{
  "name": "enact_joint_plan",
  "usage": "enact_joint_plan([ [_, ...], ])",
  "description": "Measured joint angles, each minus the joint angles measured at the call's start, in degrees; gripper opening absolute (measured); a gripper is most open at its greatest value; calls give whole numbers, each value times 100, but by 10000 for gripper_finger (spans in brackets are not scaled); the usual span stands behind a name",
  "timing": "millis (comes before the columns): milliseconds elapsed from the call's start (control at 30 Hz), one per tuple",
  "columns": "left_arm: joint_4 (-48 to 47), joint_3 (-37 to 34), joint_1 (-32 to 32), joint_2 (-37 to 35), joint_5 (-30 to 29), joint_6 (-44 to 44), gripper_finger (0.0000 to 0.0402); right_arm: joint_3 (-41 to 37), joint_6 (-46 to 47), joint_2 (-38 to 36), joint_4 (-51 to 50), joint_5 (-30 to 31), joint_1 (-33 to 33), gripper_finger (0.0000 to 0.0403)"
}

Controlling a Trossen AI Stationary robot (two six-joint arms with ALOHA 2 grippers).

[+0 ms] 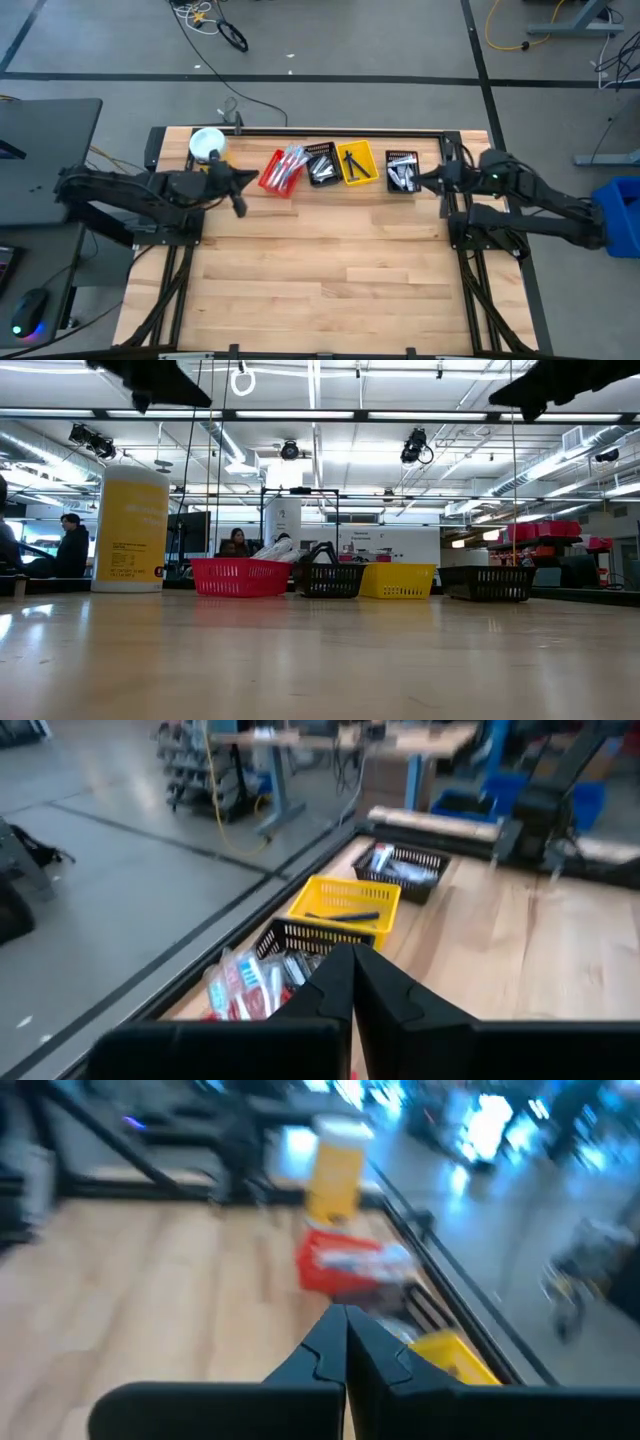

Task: Pick & Place Travel size toiletries
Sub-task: Return to Home Position

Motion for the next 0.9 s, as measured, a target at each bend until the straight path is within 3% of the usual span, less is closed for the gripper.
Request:
enact_joint_plan([
  [167, 1181, -1280, 2, -1172, 300, 634, 11, -461, -247, -746, 508, -635, 39, 1],
  [300, 1935, -2019, 0, -2037, 851, 1107, 15, -896, -224, -1335, 772, -649, 39, 1],
  [467, 2100, -2509, 0, -2980, 1291, 1427, 5, -1433, -129, -1985, 1092, -653, 39, 1],
  [633, 2158, -2932, 2, -3839, 1340, 1659, 15, -1903, 29, -2533, 1283, -657, 39, 1],
  [733, 2175, -3196, 2, -4208, 1407, 1680, 20, -2135, 190, -2617, 1463, -696, 39, 1],
  [900, 2352, -3404, 1, -4129, 1494, 1818, 9, -2561, 225, -2619, 1882, -936, 39, 1],
])
